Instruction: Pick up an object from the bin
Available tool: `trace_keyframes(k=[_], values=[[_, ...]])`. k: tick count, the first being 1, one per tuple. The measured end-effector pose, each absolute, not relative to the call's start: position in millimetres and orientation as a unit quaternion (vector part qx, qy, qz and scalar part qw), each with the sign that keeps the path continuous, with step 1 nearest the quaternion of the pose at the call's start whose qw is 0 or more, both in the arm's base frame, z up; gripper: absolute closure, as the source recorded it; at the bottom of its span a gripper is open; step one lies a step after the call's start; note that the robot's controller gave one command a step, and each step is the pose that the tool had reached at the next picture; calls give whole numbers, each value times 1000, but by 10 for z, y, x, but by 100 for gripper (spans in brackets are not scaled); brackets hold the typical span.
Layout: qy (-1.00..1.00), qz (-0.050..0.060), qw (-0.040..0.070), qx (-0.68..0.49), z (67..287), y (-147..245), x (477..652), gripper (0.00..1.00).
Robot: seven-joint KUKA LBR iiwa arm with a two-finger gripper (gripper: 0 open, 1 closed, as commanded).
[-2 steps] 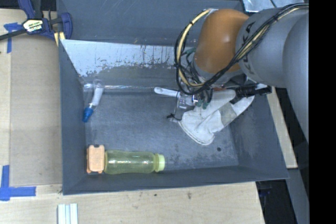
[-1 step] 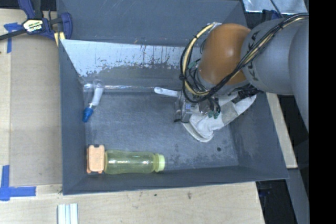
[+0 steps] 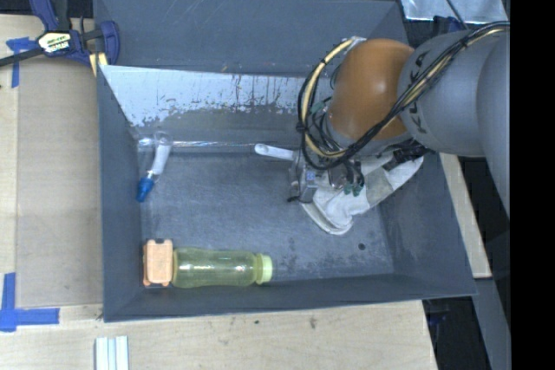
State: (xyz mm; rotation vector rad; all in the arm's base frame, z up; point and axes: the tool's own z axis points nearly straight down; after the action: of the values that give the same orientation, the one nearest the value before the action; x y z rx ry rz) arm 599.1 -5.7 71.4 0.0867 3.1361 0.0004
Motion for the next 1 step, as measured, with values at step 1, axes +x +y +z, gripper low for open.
trace_keyframes(k=[1], values=[[1000, -1, 2, 19, 717, 258, 5923, 100]])
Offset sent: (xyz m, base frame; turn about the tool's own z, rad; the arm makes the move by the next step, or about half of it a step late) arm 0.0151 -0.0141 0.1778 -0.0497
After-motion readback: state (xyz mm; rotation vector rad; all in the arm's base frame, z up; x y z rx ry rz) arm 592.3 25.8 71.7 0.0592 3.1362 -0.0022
